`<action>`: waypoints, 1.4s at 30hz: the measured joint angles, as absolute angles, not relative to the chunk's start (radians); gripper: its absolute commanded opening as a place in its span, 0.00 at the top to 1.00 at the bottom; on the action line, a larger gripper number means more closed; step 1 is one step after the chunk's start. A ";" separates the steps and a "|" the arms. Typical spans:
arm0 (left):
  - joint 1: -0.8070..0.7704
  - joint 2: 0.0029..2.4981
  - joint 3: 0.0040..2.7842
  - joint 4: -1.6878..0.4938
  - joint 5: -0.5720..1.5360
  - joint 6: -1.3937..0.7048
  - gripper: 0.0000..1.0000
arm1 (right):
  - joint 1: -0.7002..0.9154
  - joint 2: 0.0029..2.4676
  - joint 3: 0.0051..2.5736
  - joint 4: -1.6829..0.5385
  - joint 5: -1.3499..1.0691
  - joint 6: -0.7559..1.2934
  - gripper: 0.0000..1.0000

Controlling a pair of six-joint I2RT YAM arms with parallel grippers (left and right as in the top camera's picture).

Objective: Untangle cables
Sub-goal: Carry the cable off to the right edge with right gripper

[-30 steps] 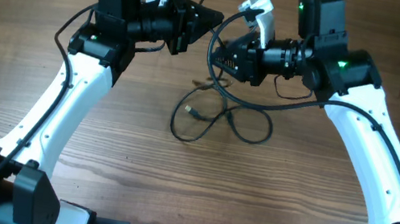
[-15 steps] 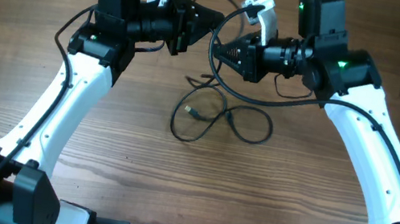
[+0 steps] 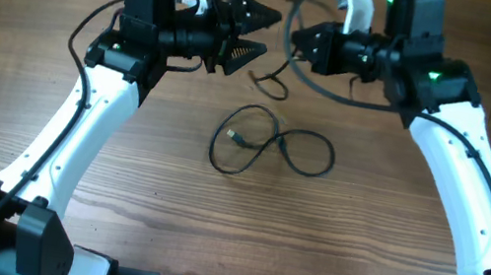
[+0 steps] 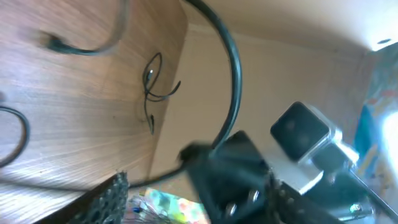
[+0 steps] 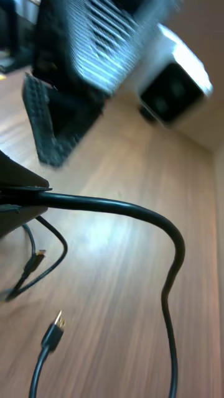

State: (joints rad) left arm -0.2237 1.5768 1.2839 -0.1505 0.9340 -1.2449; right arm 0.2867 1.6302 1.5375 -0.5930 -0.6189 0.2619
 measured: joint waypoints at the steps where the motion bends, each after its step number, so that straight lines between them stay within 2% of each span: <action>1: -0.224 1.577 1.284 -0.163 0.934 -1.200 0.16 | 0.272 1.631 1.538 -0.593 -0.606 0.274 0.96; 5: -0.224 1.577 1.285 -0.230 0.929 -1.016 0.05 | 0.160 1.631 1.572 -0.643 -0.573 0.330 0.96; 8: -0.224 1.577 1.285 -0.299 0.900 -0.946 0.01 | 0.059 1.631 1.655 -0.698 -0.567 0.350 0.96; 14: -0.224 1.577 1.285 -0.356 0.842 -0.897 0.00 | -0.138 1.625 1.761 -0.807 -0.537 0.432 0.96; 22: -0.224 1.577 1.285 -0.371 0.834 -0.889 0.00 | -0.445 1.625 1.763 -0.807 -0.513 0.583 0.96; 27: -0.224 1.577 1.285 -0.372 0.833 -0.884 0.00 | -0.618 1.625 1.763 -0.809 -0.380 0.715 0.96; 33: -0.224 1.577 1.285 -0.372 0.831 -0.883 0.00 | -0.725 1.671 1.765 -0.754 -0.215 0.865 0.96; 38: -0.224 1.577 1.285 -0.373 0.830 -0.883 0.00 | -0.737 1.813 1.764 -0.700 -0.140 0.820 0.93; 39: -0.224 1.577 1.285 -0.373 0.830 -0.883 0.00 | -0.737 1.844 1.764 -0.697 -0.132 0.793 0.77; 40: -0.224 1.577 1.285 -0.374 0.827 -0.883 0.00 | -0.737 1.874 1.764 -0.697 -0.128 0.770 0.49; 41: -0.224 1.577 1.285 -0.374 0.826 -0.883 0.00 | -0.737 1.895 1.764 -0.691 -0.128 0.751 0.27; 42: -0.224 1.577 1.285 -0.374 0.822 -0.883 0.00 | -0.737 1.918 1.764 -0.685 -0.126 0.726 0.00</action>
